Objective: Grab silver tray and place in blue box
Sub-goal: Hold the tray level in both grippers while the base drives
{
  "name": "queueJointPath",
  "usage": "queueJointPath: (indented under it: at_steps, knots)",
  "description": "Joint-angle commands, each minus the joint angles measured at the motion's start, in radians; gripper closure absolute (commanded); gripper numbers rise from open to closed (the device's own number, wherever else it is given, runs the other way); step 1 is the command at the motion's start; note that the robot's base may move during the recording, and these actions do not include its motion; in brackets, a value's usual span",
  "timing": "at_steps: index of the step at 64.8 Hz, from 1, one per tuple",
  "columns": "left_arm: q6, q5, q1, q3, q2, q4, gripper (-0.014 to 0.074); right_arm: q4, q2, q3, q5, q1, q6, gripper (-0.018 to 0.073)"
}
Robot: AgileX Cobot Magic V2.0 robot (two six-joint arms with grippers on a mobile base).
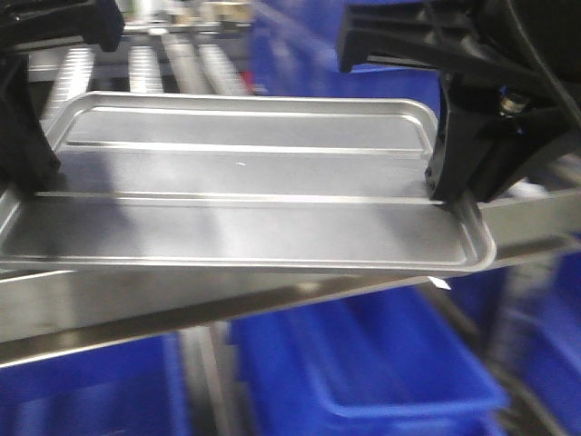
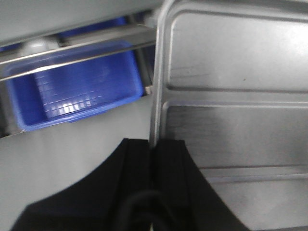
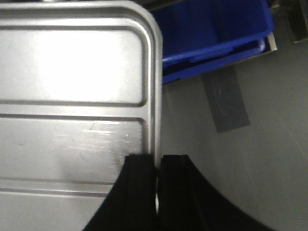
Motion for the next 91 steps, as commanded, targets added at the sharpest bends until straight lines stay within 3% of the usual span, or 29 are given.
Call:
queueJointPath:
  at_steps: [1, 91]
  knots:
    - [-0.011, -0.010, -0.003, -0.028, -0.023, 0.041, 0.0700, -0.049, -0.032, -0.025, -0.002, -0.004, -0.003, 0.0507]
    - [-0.011, -0.010, -0.003, -0.028, -0.023, 0.041, 0.0700, -0.049, -0.032, -0.025, 0.000, -0.004, -0.003, 0.0507]
